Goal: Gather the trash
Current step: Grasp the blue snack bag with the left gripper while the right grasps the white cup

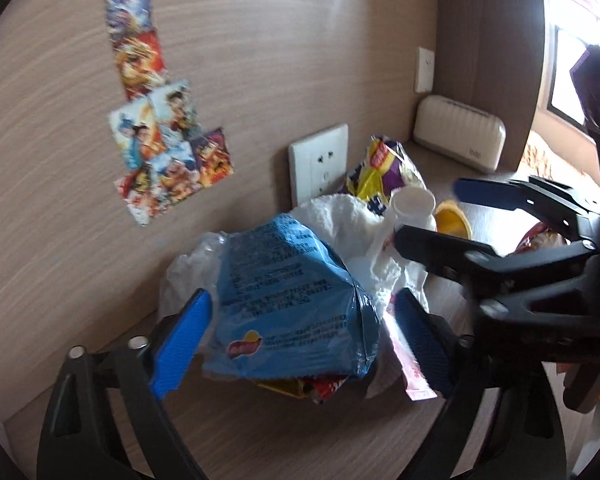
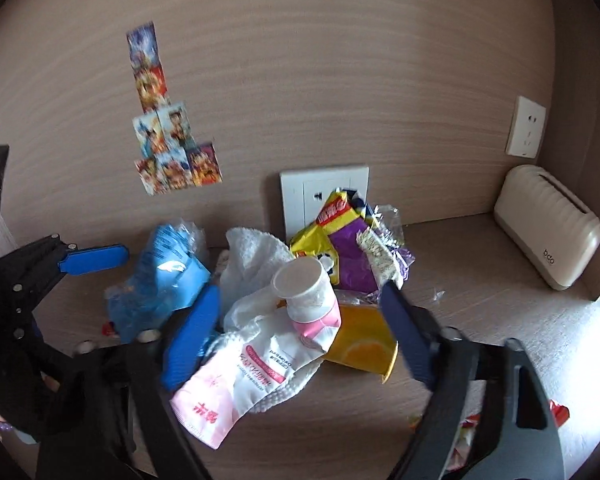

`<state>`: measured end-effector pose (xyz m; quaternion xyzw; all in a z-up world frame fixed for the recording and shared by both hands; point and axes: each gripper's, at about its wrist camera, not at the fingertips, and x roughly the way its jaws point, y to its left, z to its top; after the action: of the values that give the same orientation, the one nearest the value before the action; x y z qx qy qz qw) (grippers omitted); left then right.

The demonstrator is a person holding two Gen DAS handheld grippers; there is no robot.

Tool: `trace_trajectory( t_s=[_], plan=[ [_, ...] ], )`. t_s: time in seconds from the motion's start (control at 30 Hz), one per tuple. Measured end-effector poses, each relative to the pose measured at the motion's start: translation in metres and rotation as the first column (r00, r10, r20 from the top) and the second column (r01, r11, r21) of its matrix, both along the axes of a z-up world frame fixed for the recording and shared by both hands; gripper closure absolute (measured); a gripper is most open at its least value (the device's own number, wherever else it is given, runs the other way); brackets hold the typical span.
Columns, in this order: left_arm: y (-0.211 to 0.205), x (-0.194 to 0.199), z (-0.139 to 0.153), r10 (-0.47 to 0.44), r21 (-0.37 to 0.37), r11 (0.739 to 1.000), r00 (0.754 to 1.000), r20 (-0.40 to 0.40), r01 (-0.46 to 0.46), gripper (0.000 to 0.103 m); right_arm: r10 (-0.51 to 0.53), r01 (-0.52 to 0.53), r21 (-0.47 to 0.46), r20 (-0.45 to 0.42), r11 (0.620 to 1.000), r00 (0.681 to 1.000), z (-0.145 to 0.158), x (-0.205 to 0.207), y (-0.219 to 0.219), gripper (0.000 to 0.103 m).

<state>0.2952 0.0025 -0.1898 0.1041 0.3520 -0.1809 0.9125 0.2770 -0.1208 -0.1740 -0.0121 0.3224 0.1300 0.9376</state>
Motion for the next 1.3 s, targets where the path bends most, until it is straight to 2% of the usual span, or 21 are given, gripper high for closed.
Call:
trace_trajectory(
  t_s=[0.13,0.17,0.2,0.23,0.33,0.4,0.47,0.53,0.6,0.7,0.83,0.97,1.17,1.2,1.23,1.27,1.3],
  plan=[
    [-0.003,0.004,-0.005,-0.008,0.018,1.0,1.0,-0.001,0.008,0.029,-0.001,0.001,0.0,-0.018,1.0,1.0,-0.009,0.01,0.001,0.036],
    [-0.004,0.005,-0.007,-0.016,0.015,1.0,1.0,-0.006,0.016,0.033,0.0,0.0,0.003,-0.02,1.0,1.0,-0.011,0.011,0.001,0.043],
    [-0.004,0.005,-0.007,-0.022,0.015,1.0,1.0,-0.005,0.022,0.04,0.0,0.0,-0.002,-0.025,1.0,1.0,-0.014,0.014,0.002,0.063],
    [-0.004,0.004,-0.005,-0.02,0.012,1.0,1.0,0.008,0.02,0.047,0.0,0.0,-0.008,-0.037,1.0,0.999,-0.016,0.017,0.003,0.069],
    [0.001,0.005,0.001,0.0,0.0,1.0,1.0,0.004,0.0,0.059,0.001,0.0,0.024,-0.045,1.0,0.999,-0.018,0.016,-0.002,0.07],
    [0.006,0.004,0.006,0.006,-0.027,1.0,1.0,-0.013,-0.006,0.062,-0.001,0.002,0.04,-0.026,0.999,1.0,-0.012,0.011,-0.006,0.071],
    [0.01,0.0,0.012,0.015,-0.033,0.999,1.0,-0.004,-0.016,0.065,-0.009,0.009,0.057,-0.005,0.998,1.0,-0.004,0.002,-0.012,0.071],
    [0.012,-0.007,0.022,0.01,-0.04,0.999,1.0,0.006,-0.009,0.076,-0.011,0.01,0.079,0.011,0.997,1.0,0.006,-0.008,-0.019,0.071],
    [0.015,-0.015,0.032,0.003,-0.042,0.999,1.0,0.016,-0.002,0.079,-0.016,0.014,0.085,0.025,0.996,1.0,0.015,-0.017,-0.023,0.071],
    [0.017,-0.023,0.043,0.0,-0.05,0.999,1.0,0.031,0.002,0.092,-0.013,0.009,0.096,0.049,0.995,0.999,0.032,-0.032,-0.029,0.071],
    [0.013,-0.032,0.047,-0.01,-0.03,0.999,0.999,0.038,0.011,0.099,-0.015,0.007,0.097,0.082,0.995,0.997,0.051,-0.053,-0.035,0.071],
    [0.014,-0.038,0.039,0.003,-0.035,0.999,1.0,0.03,-0.002,0.099,-0.018,0.01,0.084,0.099,0.996,0.995,0.059,-0.071,-0.045,0.071],
    [0.013,-0.041,0.037,0.041,-0.017,0.999,0.997,0.065,-0.04,0.097,-0.031,0.025,0.081,0.079,0.996,0.996,0.056,-0.085,-0.052,0.071],
    [0.013,-0.04,0.036,0.038,-0.02,0.999,0.997,0.063,-0.037,0.09,-0.033,0.027,0.081,0.075,0.996,0.997,0.054,-0.086,-0.052,0.071],
    [0.012,-0.039,0.036,0.044,-0.014,0.999,0.997,0.07,-0.043,0.072,-0.033,0.028,0.078,0.071,0.997,0.997,0.054,-0.088,-0.052,0.071],
    [0.012,-0.038,0.035,0.043,-0.012,0.999,0.997,0.07,-0.042,0.06,-0.033,0.028,0.076,0.069,0.997,0.997,0.053,-0.088,-0.051,0.071],
    [0.011,-0.037,0.035,0.034,-0.015,0.999,0.997,0.067,-0.033,0.044,-0.033,0.028,0.075,0.066,0.997,0.997,0.052,-0.089,-0.05,0.071]
  ],
)
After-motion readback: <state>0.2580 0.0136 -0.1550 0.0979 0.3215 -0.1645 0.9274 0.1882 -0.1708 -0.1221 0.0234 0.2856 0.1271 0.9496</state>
